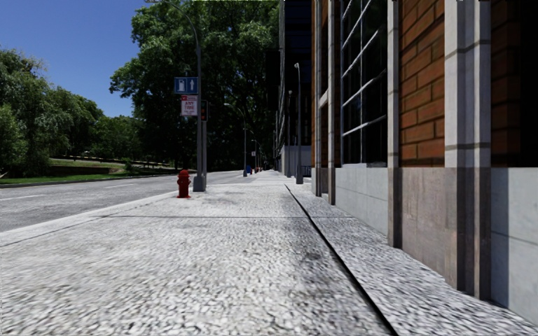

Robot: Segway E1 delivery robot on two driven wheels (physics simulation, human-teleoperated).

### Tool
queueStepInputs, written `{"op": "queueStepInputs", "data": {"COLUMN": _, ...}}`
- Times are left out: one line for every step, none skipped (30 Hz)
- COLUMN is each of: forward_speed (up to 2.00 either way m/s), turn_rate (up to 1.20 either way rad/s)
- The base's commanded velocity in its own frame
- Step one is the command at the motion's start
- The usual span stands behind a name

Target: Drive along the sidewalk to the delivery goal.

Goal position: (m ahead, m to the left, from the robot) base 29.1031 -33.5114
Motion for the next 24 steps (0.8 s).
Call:
{"op": "queueStepInputs", "data": {"forward_speed": 2.0, "turn_rate": 0.0}}
{"op": "queueStepInputs", "data": {"forward_speed": 2.0, "turn_rate": 0.0}}
{"op": "queueStepInputs", "data": {"forward_speed": 2.0, "turn_rate": 0.0}}
{"op": "queueStepInputs", "data": {"forward_speed": 2.0, "turn_rate": 0.0}}
{"op": "queueStepInputs", "data": {"forward_speed": 2.0, "turn_rate": 0.0}}
{"op": "queueStepInputs", "data": {"forward_speed": 2.0, "turn_rate": 0.0}}
{"op": "queueStepInputs", "data": {"forward_speed": 2.0, "turn_rate": 0.0}}
{"op": "queueStepInputs", "data": {"forward_speed": 2.0, "turn_rate": 0.0}}
{"op": "queueStepInputs", "data": {"forward_speed": 2.0, "turn_rate": 0.0}}
{"op": "queueStepInputs", "data": {"forward_speed": 2.0, "turn_rate": 0.0}}
{"op": "queueStepInputs", "data": {"forward_speed": 2.0, "turn_rate": 0.0}}
{"op": "queueStepInputs", "data": {"forward_speed": 2.0, "turn_rate": 0.0}}
{"op": "queueStepInputs", "data": {"forward_speed": 2.0, "turn_rate": 0.0}}
{"op": "queueStepInputs", "data": {"forward_speed": 2.0, "turn_rate": 0.0}}
{"op": "queueStepInputs", "data": {"forward_speed": 2.0, "turn_rate": 0.0}}
{"op": "queueStepInputs", "data": {"forward_speed": 2.0, "turn_rate": 0.0}}
{"op": "queueStepInputs", "data": {"forward_speed": 2.0, "turn_rate": 0.0}}
{"op": "queueStepInputs", "data": {"forward_speed": 2.0, "turn_rate": 0.0}}
{"op": "queueStepInputs", "data": {"forward_speed": 2.0, "turn_rate": 0.0}}
{"op": "queueStepInputs", "data": {"forward_speed": 2.0, "turn_rate": 0.0}}
{"op": "queueStepInputs", "data": {"forward_speed": 2.0, "turn_rate": 0.0}}
{"op": "queueStepInputs", "data": {"forward_speed": 2.0, "turn_rate": 0.0}}
{"op": "queueStepInputs", "data": {"forward_speed": 2.0, "turn_rate": 0.0}}
{"op": "queueStepInputs", "data": {"forward_speed": 2.0, "turn_rate": 0.0}}
